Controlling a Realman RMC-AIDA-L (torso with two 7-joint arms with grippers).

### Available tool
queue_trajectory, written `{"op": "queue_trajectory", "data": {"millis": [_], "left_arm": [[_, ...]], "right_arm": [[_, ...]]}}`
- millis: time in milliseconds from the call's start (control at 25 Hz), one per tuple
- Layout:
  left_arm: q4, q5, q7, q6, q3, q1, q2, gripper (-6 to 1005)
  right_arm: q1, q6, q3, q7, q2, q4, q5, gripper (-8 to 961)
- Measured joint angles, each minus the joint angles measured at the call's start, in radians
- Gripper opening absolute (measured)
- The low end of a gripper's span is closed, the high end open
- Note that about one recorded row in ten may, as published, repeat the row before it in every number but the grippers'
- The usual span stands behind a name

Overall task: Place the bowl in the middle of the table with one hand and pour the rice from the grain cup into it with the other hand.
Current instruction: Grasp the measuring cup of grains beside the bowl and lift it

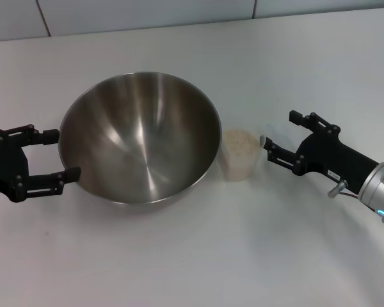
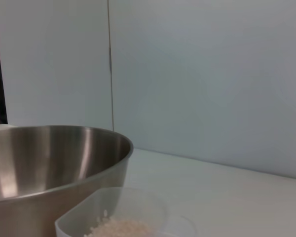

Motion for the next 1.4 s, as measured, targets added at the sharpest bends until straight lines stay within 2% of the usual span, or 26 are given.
{"op": "queue_trajectory", "data": {"millis": [760, 1200, 1400], "left_arm": [[0.008, 0.011, -0.010, 0.012, 0.024, -0.009, -0.001, 814], [0.004, 0.011, -0.010, 0.013, 0.026, -0.009, 0.000, 815], [0.008, 0.010, -0.010, 0.017, 0.026, -0.009, -0.001, 815]], "right_arm": [[0.049, 0.017, -0.001, -0.005, 0.006, 0.003, 0.001, 692], [0.045, 0.017, 0.001, -0.009, 0.006, 0.003, 0.004, 447], [0.043, 0.017, 0.000, -0.023, 0.006, 0.003, 0.001, 228]]}}
